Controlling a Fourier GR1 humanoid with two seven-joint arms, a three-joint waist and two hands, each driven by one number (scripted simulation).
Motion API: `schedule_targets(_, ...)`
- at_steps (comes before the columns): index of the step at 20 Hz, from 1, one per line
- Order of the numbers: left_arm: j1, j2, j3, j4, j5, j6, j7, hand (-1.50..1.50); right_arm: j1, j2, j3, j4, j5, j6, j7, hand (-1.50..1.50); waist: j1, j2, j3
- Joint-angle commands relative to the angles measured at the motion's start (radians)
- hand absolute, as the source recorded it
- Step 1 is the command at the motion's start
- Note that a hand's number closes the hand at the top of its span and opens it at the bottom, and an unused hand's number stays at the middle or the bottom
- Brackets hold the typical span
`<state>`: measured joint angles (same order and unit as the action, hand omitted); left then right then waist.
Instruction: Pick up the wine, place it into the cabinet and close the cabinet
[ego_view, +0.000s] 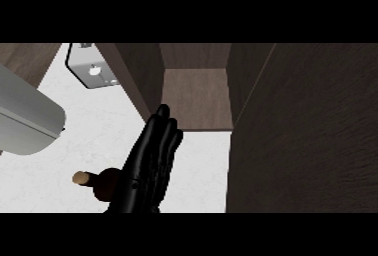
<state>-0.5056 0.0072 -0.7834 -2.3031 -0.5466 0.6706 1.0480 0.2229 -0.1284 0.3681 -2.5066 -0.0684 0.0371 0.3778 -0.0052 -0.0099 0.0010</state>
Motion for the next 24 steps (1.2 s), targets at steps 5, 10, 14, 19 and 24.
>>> schedule_targets(5,-0.011,-0.007,-0.010,-0.055,-0.124,0.017,0.186,-1.50,0.026,-0.059,-0.060,-0.184,-0.050,0.001,0.073,-1.50,0.005,0.000,0.001)
schedule_targets(10,0.010,-0.007,0.000,-0.124,-0.182,-0.053,0.256,-1.50,0.028,-0.043,0.005,-0.218,-0.004,-0.037,0.106,-1.50,0.015,-0.008,0.000)
schedule_targets(14,0.033,-0.007,0.020,-0.132,-0.205,-0.068,0.255,-1.50,0.005,-0.045,-0.014,-0.219,-0.013,-0.056,0.126,-1.50,0.014,-0.004,0.000)
schedule_targets(19,0.062,0.042,0.151,-0.209,-0.132,-0.170,0.233,-1.50,0.015,-0.061,-0.007,-0.203,-0.005,-0.051,0.107,-1.50,0.009,0.000,-0.001)
schedule_targets(24,0.100,0.096,0.229,-0.214,-0.067,-0.195,0.182,-1.50,0.035,-0.061,0.047,-0.233,0.028,-0.059,0.111,-1.50,0.001,0.001,-0.002)
